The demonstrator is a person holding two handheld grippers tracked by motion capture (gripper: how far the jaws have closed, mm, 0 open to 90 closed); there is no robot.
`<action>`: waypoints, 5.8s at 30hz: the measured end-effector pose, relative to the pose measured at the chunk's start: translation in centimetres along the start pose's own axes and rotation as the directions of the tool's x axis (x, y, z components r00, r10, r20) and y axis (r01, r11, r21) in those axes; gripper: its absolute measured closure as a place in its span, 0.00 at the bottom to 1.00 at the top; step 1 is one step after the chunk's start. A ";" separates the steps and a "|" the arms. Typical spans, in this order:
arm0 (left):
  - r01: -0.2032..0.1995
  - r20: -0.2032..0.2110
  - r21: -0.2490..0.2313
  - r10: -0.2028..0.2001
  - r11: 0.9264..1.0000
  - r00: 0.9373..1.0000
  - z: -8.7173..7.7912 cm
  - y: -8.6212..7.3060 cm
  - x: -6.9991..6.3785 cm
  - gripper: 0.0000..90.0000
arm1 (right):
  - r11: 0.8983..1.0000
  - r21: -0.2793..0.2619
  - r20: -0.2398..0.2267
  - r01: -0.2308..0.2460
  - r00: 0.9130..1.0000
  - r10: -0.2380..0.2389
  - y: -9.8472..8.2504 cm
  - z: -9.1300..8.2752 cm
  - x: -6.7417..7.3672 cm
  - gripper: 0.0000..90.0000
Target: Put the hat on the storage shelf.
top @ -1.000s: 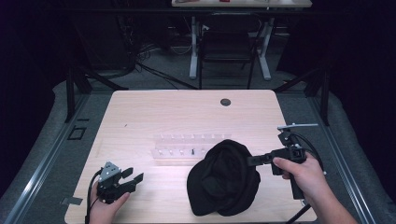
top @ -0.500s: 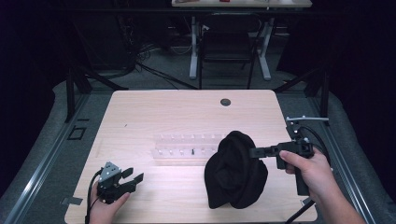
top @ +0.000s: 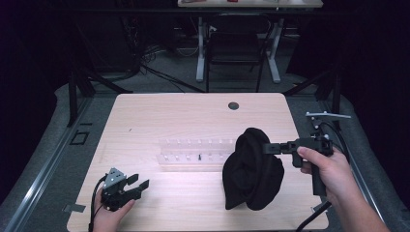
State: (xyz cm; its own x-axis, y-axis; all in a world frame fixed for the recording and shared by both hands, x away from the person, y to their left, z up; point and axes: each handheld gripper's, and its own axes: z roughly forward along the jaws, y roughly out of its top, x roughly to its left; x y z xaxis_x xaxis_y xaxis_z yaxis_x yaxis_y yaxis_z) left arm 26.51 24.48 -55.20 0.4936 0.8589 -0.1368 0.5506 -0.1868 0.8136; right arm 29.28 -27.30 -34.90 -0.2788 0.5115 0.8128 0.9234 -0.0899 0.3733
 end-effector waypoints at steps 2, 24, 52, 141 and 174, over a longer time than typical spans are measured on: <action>0.002 0.001 -0.002 -0.002 1.000 1.000 0.0 0.0 0.0 0.53 | 1.000 -0.009 -0.003 -0.003 1.000 0.003 0.1 -0.1 0.2 0.98; 0.004 -0.005 -0.002 -0.004 1.000 1.000 0.1 -0.1 0.0 0.49 | 0.998 -0.055 -0.039 0.026 0.999 -0.028 1.3 -0.4 2.2 0.98; -0.009 0.008 0.001 0.009 1.000 1.000 0.3 0.0 -0.2 0.50 | 0.993 -0.117 -0.053 0.033 0.998 -0.039 4.3 0.9 4.0 0.98; -0.054 0.066 -0.047 0.057 0.997 0.996 -0.1 2.4 -2.3 0.53 | 0.990 -0.116 0.007 0.086 0.996 -0.086 10.2 10.0 4.4 0.98; -0.213 0.177 -0.106 0.229 0.971 0.957 2.7 10.6 -9.3 0.62 | 0.993 -0.098 -0.036 0.068 0.997 -0.071 9.6 11.4 4.8 0.98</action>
State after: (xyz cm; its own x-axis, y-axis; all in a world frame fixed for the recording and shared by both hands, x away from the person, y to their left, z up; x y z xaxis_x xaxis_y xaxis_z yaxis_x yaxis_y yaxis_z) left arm 29.60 13.22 -46.87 0.7175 0.6951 -0.0445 0.3582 -0.3134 0.8795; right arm 39.78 -15.94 -32.53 -0.3531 0.4859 0.7995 0.8720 -0.1386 0.4694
